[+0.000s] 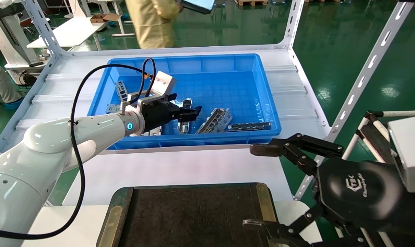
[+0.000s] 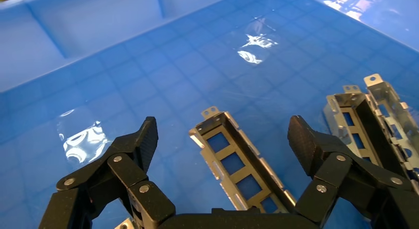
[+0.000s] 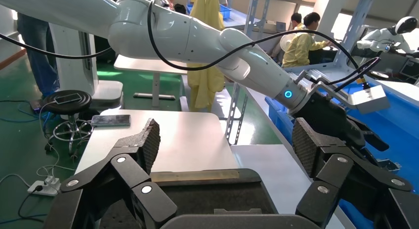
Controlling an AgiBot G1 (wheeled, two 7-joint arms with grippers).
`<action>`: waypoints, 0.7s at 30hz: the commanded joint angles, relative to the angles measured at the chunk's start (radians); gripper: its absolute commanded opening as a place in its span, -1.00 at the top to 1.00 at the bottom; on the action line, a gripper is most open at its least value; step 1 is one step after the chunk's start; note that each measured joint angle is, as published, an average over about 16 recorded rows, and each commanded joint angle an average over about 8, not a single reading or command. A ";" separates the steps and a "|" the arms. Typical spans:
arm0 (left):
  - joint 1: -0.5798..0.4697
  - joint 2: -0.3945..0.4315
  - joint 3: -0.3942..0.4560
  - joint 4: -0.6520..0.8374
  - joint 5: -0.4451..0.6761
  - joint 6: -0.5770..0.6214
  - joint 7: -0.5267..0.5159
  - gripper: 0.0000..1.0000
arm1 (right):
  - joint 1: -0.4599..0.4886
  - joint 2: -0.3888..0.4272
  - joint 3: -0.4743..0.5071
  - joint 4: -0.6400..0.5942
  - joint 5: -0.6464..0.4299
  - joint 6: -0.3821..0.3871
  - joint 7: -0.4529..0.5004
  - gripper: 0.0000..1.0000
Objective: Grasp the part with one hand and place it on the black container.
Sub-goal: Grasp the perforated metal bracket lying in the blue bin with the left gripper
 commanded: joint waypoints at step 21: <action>0.001 -0.002 0.063 0.049 -0.088 -0.020 0.033 1.00 | 0.000 0.001 -0.001 0.000 0.001 0.001 -0.001 1.00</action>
